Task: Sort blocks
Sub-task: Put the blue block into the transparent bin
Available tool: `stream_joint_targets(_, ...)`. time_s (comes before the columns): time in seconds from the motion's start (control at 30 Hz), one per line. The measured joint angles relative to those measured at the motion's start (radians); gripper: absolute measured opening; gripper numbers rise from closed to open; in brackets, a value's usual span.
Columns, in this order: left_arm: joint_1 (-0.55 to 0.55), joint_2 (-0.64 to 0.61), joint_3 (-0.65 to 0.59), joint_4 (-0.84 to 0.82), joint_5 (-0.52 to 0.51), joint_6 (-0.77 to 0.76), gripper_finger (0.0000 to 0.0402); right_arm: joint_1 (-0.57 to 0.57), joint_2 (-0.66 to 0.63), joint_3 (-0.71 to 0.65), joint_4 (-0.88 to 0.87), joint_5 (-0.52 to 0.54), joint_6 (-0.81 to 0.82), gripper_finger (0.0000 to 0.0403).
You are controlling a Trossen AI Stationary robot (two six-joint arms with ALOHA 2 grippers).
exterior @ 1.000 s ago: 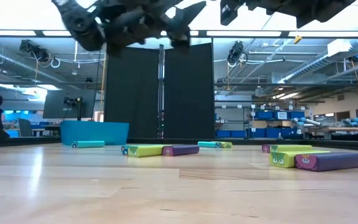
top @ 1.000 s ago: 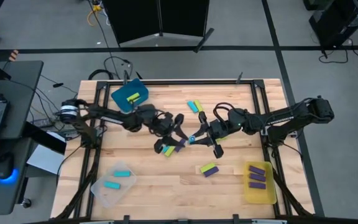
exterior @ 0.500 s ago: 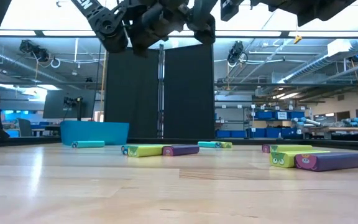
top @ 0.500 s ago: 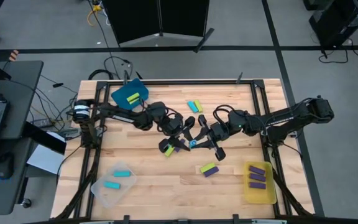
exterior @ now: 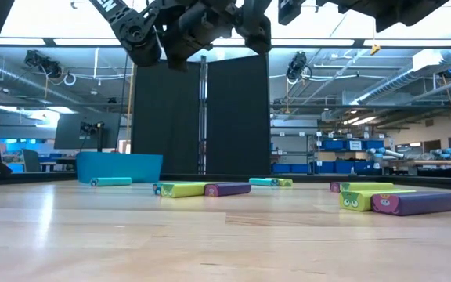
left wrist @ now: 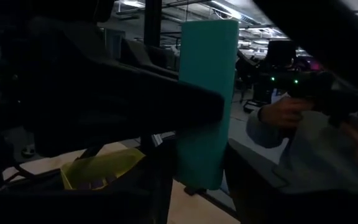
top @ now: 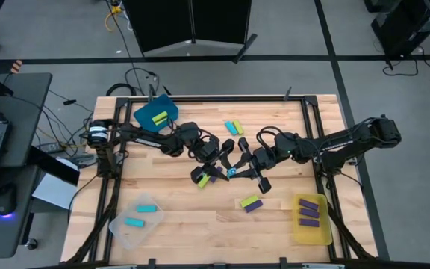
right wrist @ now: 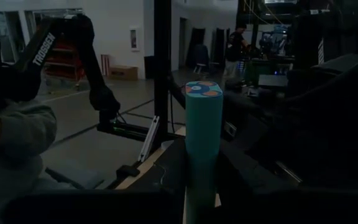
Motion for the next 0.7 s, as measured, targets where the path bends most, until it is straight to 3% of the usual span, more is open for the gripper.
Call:
stream_joint_targets(0.4, -0.006, 0.0, 0.004, 0.002, -0.009, 0.047, 0.0107, -0.001, -0.001, 0.001, -0.008, 0.006, 0.021, 0.0071)
stream_joint_targets(0.7, -0.005, 0.0, 0.004, -0.001, -0.021, 0.049, 0.0105, -0.002, -0.01, 0.001, -0.015, 0.057, 0.021, 0.0178)
